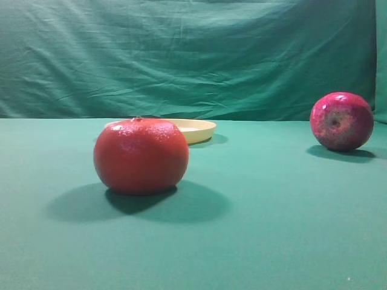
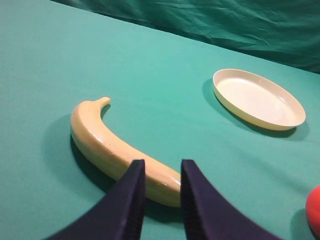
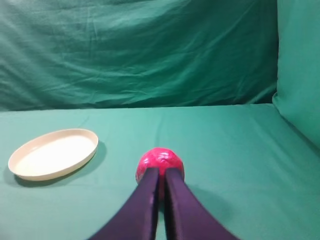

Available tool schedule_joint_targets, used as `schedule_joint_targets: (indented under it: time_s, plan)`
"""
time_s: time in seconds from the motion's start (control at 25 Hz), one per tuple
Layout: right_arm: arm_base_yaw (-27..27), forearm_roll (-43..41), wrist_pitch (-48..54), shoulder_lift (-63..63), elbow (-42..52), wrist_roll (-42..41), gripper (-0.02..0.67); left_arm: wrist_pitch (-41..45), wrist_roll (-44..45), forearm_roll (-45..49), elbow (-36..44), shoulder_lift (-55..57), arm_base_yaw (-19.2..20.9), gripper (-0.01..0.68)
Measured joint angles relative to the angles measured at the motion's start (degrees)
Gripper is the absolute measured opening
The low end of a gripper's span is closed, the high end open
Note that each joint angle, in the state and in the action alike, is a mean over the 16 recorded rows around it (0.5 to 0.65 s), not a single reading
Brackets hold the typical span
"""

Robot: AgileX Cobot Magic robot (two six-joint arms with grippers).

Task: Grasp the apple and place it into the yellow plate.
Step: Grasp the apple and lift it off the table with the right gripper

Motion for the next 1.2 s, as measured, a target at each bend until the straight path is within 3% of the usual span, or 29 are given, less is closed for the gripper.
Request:
schedule_joint_targets:
  time_s: [0.44,0.64,1.2]
  plan:
    - [0.0,-0.4,8.2,29.0,-19.0,-9.6,0.000,0.0,0.0,0.0,0.0,0.0,0.0,0.157]
    - [0.0,-0.1,10.4,40.4,-26.5,-11.3,0.048,0.0,0.0,0.0,0.0,0.0,0.0,0.157]
    - [0.0,1.5,19.1,66.3,-43.7,-11.8,0.563,0.0,0.0,0.0,0.0,0.0,0.0,0.157]
